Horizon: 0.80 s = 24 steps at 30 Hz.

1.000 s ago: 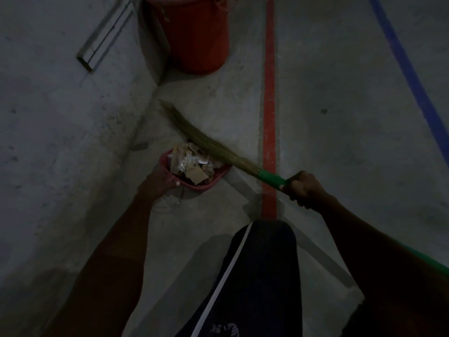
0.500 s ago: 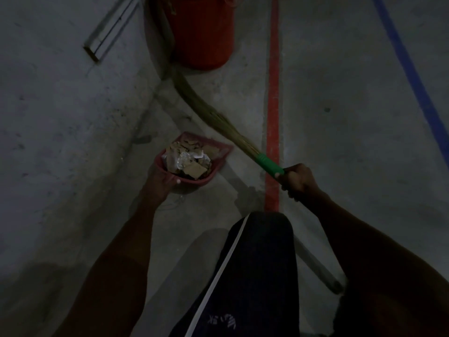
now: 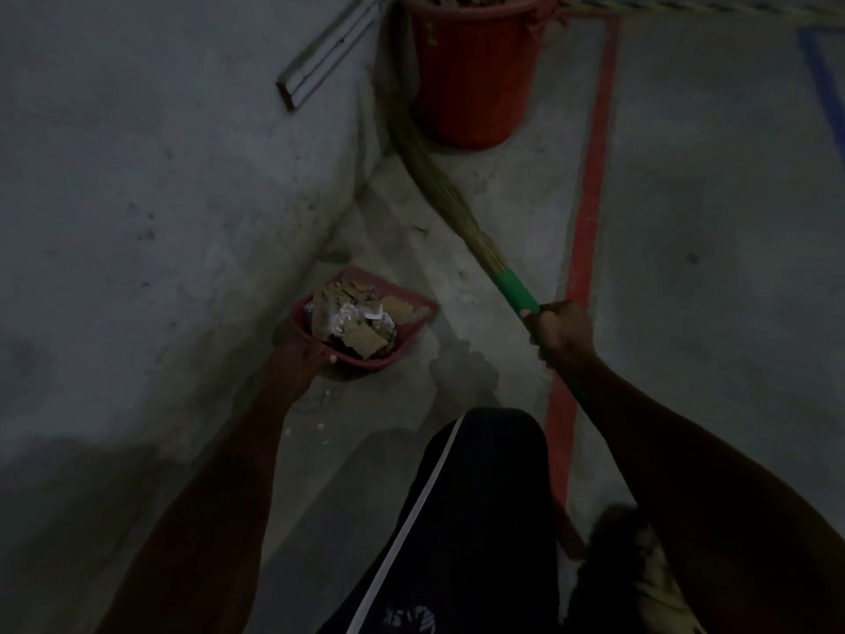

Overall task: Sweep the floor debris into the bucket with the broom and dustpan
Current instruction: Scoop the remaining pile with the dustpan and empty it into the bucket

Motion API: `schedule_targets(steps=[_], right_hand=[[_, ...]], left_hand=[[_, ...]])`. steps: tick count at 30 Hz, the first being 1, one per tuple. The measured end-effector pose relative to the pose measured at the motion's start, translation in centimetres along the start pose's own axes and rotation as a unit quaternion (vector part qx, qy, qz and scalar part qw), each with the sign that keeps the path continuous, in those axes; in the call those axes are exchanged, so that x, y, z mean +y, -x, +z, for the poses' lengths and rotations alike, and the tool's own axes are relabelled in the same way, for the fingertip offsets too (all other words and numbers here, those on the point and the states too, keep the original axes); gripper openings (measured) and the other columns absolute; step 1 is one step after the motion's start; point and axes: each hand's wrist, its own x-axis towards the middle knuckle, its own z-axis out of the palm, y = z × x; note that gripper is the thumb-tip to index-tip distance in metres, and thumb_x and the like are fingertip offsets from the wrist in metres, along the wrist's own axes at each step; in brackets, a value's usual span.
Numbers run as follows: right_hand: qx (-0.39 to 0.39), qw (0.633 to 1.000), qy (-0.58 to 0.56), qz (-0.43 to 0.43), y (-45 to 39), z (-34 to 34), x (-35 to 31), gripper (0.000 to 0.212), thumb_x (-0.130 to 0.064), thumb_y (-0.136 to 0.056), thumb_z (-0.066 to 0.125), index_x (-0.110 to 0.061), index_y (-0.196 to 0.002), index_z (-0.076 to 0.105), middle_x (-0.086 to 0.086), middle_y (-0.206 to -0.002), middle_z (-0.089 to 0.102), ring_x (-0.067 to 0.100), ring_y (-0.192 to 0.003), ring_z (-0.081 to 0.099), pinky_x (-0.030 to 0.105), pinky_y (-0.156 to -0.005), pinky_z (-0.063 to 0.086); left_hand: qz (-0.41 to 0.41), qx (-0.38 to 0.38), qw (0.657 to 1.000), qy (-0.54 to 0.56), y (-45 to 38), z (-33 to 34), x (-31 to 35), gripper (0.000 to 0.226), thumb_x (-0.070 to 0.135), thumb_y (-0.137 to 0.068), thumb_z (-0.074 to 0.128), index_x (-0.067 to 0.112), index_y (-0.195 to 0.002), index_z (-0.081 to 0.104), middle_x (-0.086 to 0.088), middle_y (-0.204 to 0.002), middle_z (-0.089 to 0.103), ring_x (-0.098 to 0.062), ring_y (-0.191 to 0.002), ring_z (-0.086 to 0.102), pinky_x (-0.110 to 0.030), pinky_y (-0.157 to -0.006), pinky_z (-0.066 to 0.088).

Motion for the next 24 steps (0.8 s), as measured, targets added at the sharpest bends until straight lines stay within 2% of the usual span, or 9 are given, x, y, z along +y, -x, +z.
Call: schedule_targets(steps=[4, 7, 9, 11, 15, 17, 18, 21, 24], right_hand=[[0.005, 1.000, -0.008, 0.029, -0.4, 1.0, 0.0, 0.026, -0.029, -0.093, 0.066, -0.005, -0.085, 0.068, 0.015, -0.068, 0.066, 0.022, -0.046, 0.055, 0.026, -0.041, 0.042], [-0.012, 0.999, 0.014, 0.041, -1.3, 2.0, 0.5, 0.027, -0.031, -0.092, 0.066, -0.004, -0.086, 0.068, 0.015, -0.070, 0.069, 0.023, -0.048, 0.057, 0.027, -0.042, 0.043], [-0.028, 0.998, 0.036, 0.049, -1.7, 2.3, 0.6, 0.029, -0.032, -0.091, 0.066, -0.004, -0.086, 0.068, 0.016, -0.072, 0.071, 0.024, -0.049, 0.060, 0.028, -0.044, 0.046], [-0.054, 0.995, 0.075, 0.046, -1.8, 2.5, 0.5, 0.030, -0.032, -0.092, 0.066, -0.003, -0.083, 0.066, 0.017, -0.074, 0.072, 0.027, -0.052, 0.062, 0.029, -0.046, 0.048], [-0.103, 0.985, 0.132, 0.032, -2.2, 3.0, -0.1, 0.031, -0.031, -0.092, 0.067, 0.000, -0.088, 0.069, 0.019, -0.076, 0.072, 0.029, -0.055, 0.065, 0.028, -0.046, 0.049], [-0.118, 0.983, 0.138, 0.038, -2.4, 3.2, -0.4, 0.032, -0.031, -0.093, 0.067, 0.001, -0.091, 0.067, 0.018, -0.079, 0.071, 0.029, -0.056, 0.064, 0.029, -0.046, 0.049], [-0.124, 0.982, 0.138, 0.040, -2.5, 3.2, -0.5, 0.033, -0.031, -0.093, 0.067, 0.002, -0.092, 0.066, 0.018, -0.079, 0.071, 0.028, -0.056, 0.063, 0.029, -0.046, 0.049], [-0.147, 0.977, 0.153, 0.031, -2.7, 3.0, -0.8, 0.028, -0.028, -0.093, 0.067, 0.000, -0.092, 0.065, 0.019, -0.078, 0.070, 0.027, -0.053, 0.061, 0.028, -0.045, 0.048], [-0.176, 0.970, 0.163, 0.025, -2.5, 3.1, -0.6, 0.026, -0.026, -0.093, 0.068, 0.000, -0.093, 0.066, 0.019, -0.078, 0.071, 0.025, -0.050, 0.058, 0.027, -0.044, 0.045]], left_hand=[[-0.023, -0.007, 0.999, -0.023, -0.5, -1.1, -1.8, 0.079, 0.044, -0.079, 0.074, -0.001, -0.138, 0.050, -0.020, -0.141, 0.052, -0.034, -0.129, 0.050, -0.037, -0.106, 0.037], [-0.046, -0.005, 0.998, -0.039, -1.4, -1.4, -2.6, 0.080, 0.055, -0.077, 0.071, -0.003, -0.130, 0.056, -0.022, -0.132, 0.059, -0.036, -0.122, 0.056, -0.043, -0.102, 0.042], [-0.043, -0.012, 0.999, -0.025, -2.9, -0.6, -4.9, 0.077, 0.056, -0.079, 0.073, 0.002, -0.131, 0.058, -0.017, -0.133, 0.060, -0.032, -0.124, 0.056, -0.043, -0.105, 0.043], [-0.041, -0.013, 0.999, -0.012, -3.8, -0.4, -6.2, 0.083, 0.072, -0.075, 0.065, 0.012, -0.132, 0.058, -0.007, -0.135, 0.060, -0.025, -0.126, 0.056, -0.042, -0.107, 0.043], [-0.017, -0.031, 0.999, -0.020, -3.7, -1.1, -5.1, 0.060, 0.043, -0.081, 0.075, 0.005, -0.126, 0.063, -0.014, -0.133, 0.061, -0.027, -0.123, 0.057, -0.041, -0.106, 0.043], [-0.025, -0.026, 0.999, -0.016, -3.3, -1.9, -3.6, 0.064, 0.053, -0.076, 0.072, 0.008, -0.121, 0.065, -0.011, -0.128, 0.064, -0.026, -0.121, 0.059, -0.042, -0.105, 0.044], [-0.037, -0.031, 0.999, -0.023, -3.4, -2.1, -3.4, 0.059, 0.053, -0.077, 0.072, 0.010, -0.117, 0.067, -0.011, -0.121, 0.066, -0.028, -0.116, 0.061, -0.041, -0.100, 0.047], [-0.064, -0.055, 0.994, -0.064, -3.5, -2.5, -2.6, 0.032, 0.031, -0.090, 0.071, 0.000, -0.097, 0.070, -0.021, -0.090, 0.065, -0.037, -0.095, 0.065, -0.035, -0.078, 0.046], [-0.052, -0.063, 0.995, -0.065, -3.9, -2.6, -3.0, 0.035, 0.027, -0.090, 0.072, -0.007, -0.080, 0.066, -0.031, -0.081, 0.063, -0.041, -0.085, 0.063, -0.040, -0.072, 0.045]])
